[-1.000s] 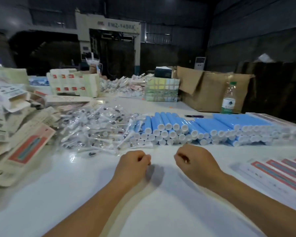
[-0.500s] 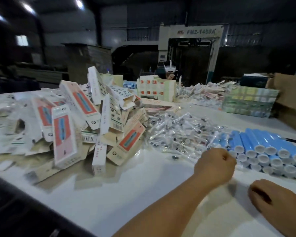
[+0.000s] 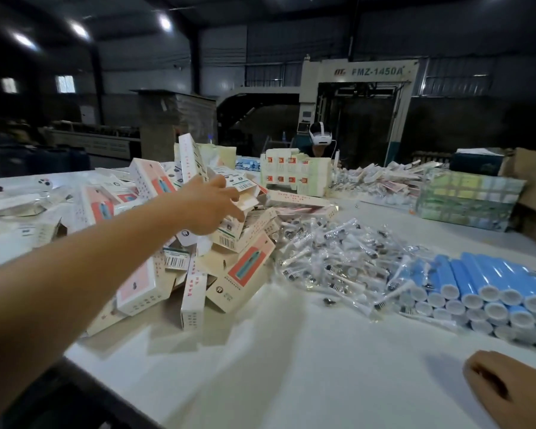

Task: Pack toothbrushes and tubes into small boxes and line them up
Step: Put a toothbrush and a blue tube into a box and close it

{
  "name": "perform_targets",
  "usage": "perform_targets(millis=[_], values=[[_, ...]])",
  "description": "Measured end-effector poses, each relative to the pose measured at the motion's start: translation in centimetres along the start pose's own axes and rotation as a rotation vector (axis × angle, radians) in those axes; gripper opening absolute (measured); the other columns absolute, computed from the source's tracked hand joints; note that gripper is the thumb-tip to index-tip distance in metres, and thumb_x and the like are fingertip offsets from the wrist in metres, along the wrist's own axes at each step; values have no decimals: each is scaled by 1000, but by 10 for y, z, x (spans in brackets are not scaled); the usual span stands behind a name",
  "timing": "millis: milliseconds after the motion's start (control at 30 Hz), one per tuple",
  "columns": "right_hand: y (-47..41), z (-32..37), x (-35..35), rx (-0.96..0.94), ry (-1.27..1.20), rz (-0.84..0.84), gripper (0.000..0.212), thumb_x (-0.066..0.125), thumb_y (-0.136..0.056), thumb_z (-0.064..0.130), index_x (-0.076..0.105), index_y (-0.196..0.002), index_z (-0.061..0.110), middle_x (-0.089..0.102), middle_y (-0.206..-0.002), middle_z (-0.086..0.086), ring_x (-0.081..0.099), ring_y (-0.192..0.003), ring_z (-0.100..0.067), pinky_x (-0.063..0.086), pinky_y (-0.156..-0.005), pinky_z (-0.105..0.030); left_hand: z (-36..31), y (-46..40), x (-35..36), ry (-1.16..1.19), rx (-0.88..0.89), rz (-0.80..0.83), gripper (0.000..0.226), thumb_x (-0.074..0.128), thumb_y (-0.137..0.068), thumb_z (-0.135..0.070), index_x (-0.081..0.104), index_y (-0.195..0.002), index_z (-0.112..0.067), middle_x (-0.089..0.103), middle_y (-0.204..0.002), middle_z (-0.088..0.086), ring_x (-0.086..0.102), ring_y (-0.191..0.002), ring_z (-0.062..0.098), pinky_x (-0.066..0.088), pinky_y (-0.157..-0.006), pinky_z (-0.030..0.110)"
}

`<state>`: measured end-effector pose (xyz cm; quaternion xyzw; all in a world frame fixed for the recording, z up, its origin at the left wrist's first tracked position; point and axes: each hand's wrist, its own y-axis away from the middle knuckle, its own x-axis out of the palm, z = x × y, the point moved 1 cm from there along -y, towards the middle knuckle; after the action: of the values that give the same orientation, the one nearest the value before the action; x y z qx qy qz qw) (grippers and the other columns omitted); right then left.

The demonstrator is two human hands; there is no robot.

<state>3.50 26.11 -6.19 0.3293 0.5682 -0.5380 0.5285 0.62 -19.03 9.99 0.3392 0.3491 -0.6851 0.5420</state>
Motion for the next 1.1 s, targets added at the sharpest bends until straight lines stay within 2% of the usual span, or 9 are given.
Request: perform_targets(millis=[100,267,400,467,533,633,767,900,1100], values=[[3,5,7,84,-44,-105,30,77,-64,-4,60,-54,19,58,-53,0,57,-51,-24,49,-53,-38,9,9,16,-122,105,187,79,57,-89,-21,10,-140,-60,-2,-159,-12,-7,-145,29,11,-110,62],[7,24,-7,90,-121,-65,25,61,-86,24,53,-66,36,58,-65,13,55,-62,-2,44,-61,-19,5,15,16,-160,153,205,73,62,-87,-40,14,-141,-54,2,-158,-14,-8,-146,25,3,-113,58],[10,36,-11,63,-124,-2,22,47,-94,31,44,-72,35,54,-76,10,50,-70,-4,40,-66,-20,3,13,-22,-89,44,-36,78,57,-80,-59,9,-141,-45,21,-153,-12,13,-142,18,18,-114,41],[8,31,-13,40,-118,-14,19,44,-95,30,45,-76,32,54,-79,9,49,-72,-6,38,-66,-21,-27,15,-53,81,10,-216,92,55,-62,-82,19,-138,-44,38,-142,-12,33,-129,14,32,-106,36],[8,27,-11,52,-135,-25,15,44,-94,28,49,-80,30,58,-84,8,52,-77,-12,40,-69,-25,-79,15,-77,233,92,-328,105,35,-43,-97,31,-132,-41,52,-125,-14,48,-108,11,43,-87,31],[8,18,-10,111,-263,-38,18,50,-90,20,52,-74,28,60,-81,7,54,-76,-12,42,-66,-24,-175,20,-84,357,239,-316,97,27,-40,-98,27,-121,-44,53,-116,-18,52,-88,9,35,-61,26],[11,-3,-17,393,-756,-304,17,55,-86,1,64,-73,9,64,-76,-7,49,-65,-11,37,-53,-13,-283,7,-69,452,313,-168,87,42,-64,-87,29,-130,-32,46,-126,-10,52,-108,16,34,-71,31],[19,-25,-28,622,-1010,-568,22,59,-86,7,60,-64,10,54,-58,1,44,-52,-8,35,-45,-14,-320,-6,-59,450,280,-182,77,33,-72,-85,33,-125,-29,47,-122,-9,51,-107,16,29,-69,31],[-3,-52,-75,594,-798,-702,19,52,-88,10,58,-74,-1,53,-65,-6,41,-58,-13,33,-54,-28,-325,0,-30,401,317,-293,66,23,-86,-72,31,-133,-26,44,-127,-7,44,-114,20,31,-90,36]])
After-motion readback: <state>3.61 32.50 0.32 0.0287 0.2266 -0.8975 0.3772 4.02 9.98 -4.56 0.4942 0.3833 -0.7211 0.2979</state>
